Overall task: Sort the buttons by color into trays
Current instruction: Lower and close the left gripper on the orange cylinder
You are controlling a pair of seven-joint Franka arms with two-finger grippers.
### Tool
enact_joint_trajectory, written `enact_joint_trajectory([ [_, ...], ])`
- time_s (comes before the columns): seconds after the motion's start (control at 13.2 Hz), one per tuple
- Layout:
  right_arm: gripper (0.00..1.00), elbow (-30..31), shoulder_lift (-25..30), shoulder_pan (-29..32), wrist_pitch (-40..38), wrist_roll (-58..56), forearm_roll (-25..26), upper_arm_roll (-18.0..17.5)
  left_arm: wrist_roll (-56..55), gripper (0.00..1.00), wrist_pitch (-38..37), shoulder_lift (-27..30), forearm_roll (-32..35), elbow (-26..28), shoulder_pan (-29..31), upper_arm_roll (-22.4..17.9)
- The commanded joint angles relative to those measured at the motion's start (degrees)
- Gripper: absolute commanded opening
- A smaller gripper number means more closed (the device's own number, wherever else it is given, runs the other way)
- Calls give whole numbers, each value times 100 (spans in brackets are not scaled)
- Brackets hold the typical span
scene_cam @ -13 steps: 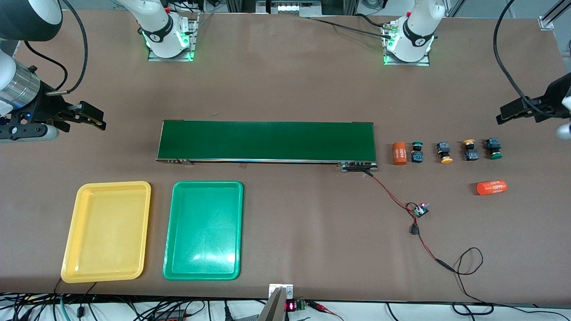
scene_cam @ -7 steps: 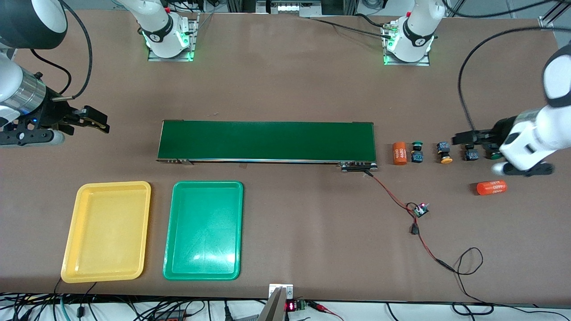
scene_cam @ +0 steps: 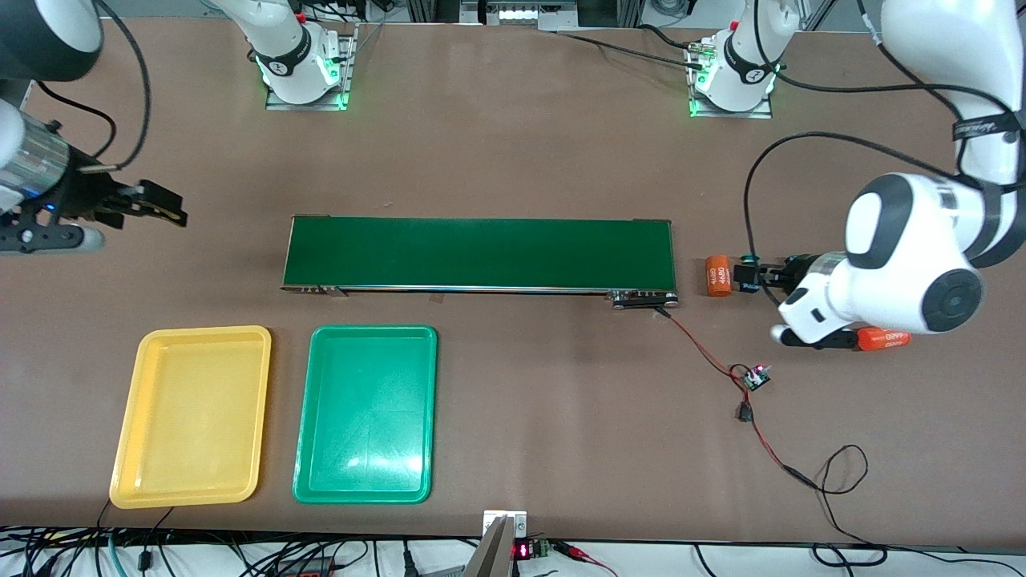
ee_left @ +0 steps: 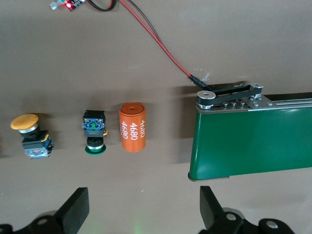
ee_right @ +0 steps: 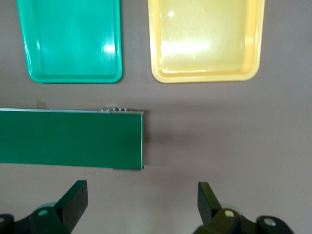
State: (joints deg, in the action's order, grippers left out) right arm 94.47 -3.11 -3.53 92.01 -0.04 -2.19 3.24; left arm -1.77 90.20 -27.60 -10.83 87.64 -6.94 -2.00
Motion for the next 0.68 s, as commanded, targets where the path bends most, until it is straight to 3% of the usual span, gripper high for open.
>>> enact_joint_trajectory([
  [0.0, 100, -60, 170, 89, -271, 56, -45, -17, -17, 100, 129, 88, 107, 183, 35, -2],
  [0.61, 100, -219, -462, 652, 967, 522, -36, -25, 203, 100, 429, 115, -34, 438, 184, -46],
])
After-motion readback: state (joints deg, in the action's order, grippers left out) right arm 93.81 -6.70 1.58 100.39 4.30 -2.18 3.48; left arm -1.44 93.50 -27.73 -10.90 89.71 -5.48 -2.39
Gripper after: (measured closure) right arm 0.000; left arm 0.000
